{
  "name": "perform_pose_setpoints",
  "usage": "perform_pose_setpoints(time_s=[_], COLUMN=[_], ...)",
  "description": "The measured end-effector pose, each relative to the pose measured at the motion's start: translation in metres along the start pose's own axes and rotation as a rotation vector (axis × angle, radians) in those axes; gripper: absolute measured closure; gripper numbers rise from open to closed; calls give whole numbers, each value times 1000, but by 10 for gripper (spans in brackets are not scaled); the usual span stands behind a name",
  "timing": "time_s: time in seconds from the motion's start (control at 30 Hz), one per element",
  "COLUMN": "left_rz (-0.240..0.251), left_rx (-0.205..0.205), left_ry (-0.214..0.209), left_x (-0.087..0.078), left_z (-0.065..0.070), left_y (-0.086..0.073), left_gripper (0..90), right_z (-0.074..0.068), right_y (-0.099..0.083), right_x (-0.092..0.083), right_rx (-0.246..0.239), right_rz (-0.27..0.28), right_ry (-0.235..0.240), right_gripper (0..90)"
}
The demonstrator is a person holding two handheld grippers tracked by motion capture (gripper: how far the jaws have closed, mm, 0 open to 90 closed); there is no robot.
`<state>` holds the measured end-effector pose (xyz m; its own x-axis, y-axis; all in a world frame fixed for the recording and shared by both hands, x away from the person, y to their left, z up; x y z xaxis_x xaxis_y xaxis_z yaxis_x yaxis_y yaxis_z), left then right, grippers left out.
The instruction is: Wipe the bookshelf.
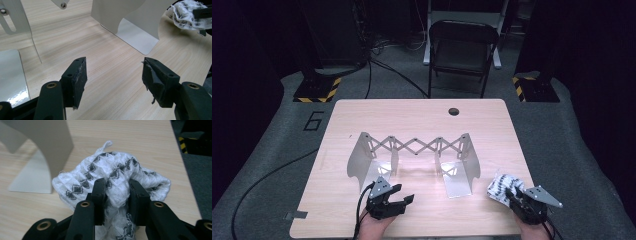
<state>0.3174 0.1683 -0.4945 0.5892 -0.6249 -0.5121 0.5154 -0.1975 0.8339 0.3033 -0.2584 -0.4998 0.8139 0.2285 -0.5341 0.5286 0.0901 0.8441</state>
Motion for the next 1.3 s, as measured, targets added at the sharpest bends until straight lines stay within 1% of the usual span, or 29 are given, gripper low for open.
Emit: perform_pose_setpoints(time_s=[0.07, 0.13, 0.2, 0.23, 0.27, 0.3, 0.33, 0.43, 0.47, 0.5, 0.53, 0.57, 0.63, 0.67, 0.7, 0.73, 0.8, 0.83, 0.9, 0.93, 1.0, 1.03, 1.07, 1.1, 1.13, 1.17, 1.2, 1.27, 1.3], left_rz=[-4, 1, -4, -2, 5, 5, 1, -4, -8, -13, -17, -12, -18, -22, -22, -23, -26, -37, -53, -49, -50, -40, -36, -30, -37, -26, -29, -33, -28], left_rx=[3, 8, 29, 16, 14, 3, 4, 26, 1, 4, 2, 5, 32, 35, 22, 22, 24, 36, 20, 24, 30, 26, 10, 9, 13, 10, 11, 5, -1], left_ry=[0, 4, -2, -5, 0, -1, -2, 4, -3, -2, -5, 3, 12, 12, 18, 19, 19, 11, 6, 6, 5, 5, 1, -7, -9, -5, -12, -17, -11], left_x=[0, -1, -1, -1, 0, 0, 0, 1, 1, 1, 1, 1, 1, 1, 1, 1, 0, 0, -1, -1, -3, -4, -5, -5, -7, -7, -7, -7, -8], left_z=[-1, -2, -3, -1, -1, 0, 1, -2, -1, -2, -2, -2, -3, -4, -3, -4, -4, -5, -4, -5, -6, -7, -6, -7, -8, -8, -8, -9, -8], left_y=[0, 0, 1, 0, 0, 0, 0, -1, -1, -1, -1, -1, 0, 0, 0, 0, 0, 1, 1, 2, 3, 4, 5, 6, 7, 8, 9, 10, 10], left_gripper=[363, 363, 363, 362, 362, 362, 362, 351, 343, 335, 330, 325, 314, 312, 310, 306, 293, 288, 268, 260, 240, 233, 222, 211, 201, 188, 175, 159, 158], right_z=[7, 9, 10, 9, 10, 11, 11, 11, 10, 11, 11, 11, 10, 9, 8, 7, 4, 3, -1, -4, -10, -11, -13, -16, -19, -21, -24, -28, -29], right_y=[-6, -13, -19, -20, -19, -18, -19, -20, -19, -19, -19, -18, -16, -15, -14, -14, -13, -13, -11, -10, -6, -5, -3, 0, 1, 2, 3, 2, 2], right_x=[5, 12, 19, 21, 22, 22, 22, 21, 21, 21, 20, 19, 17, 15, 15, 14, 13, 13, 11, 10, 6, 5, 3, 1, 0, -1, -1, 0, 0], right_rx=[25, 44, 39, 55, 73, 77, 91, 79, 80, 82, 84, 88, 80, 74, 70, 67, 59, 57, 48, 40, 29, 27, 26, 24, 19, 1, -20, -41, -52], right_rz=[-30, -95, -141, -141, -147, -145, -138, -134, -122, -116, -112, -111, -91, -75, -70, -61, -54, -52, -45, -49, -24, -17, -9, -1, 6, 8, 1, -4, -5], right_ry=[-10, 3, 0, -1, -2, -3, -10, -8, -18, -19, -22, -20, -30, -25, -18, -17, 0, 12, 30, 49, 69, 77, 100, 117, 130, 144, 158, 158, 170], right_gripper=[673, 648, 601, 583, 543, 515, 494, 432, 405, 384, 373, 365, 358, 351, 347, 345, 344, 344, 332, 332, 349, 360, 368, 369, 376, 389, 390, 379, 366])
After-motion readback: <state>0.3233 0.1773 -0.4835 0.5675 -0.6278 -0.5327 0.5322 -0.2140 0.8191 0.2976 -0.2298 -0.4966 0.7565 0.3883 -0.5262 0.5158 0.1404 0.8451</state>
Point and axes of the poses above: each handheld gripper's, and its own axes: x roughly forward along the jaws, y roughly out of its top, z roughly to its right, the point moved 2 cm from there along x, roughly forward along the jaws, and after that the axes turned 2 degrees about y, right-handed, at the moved point
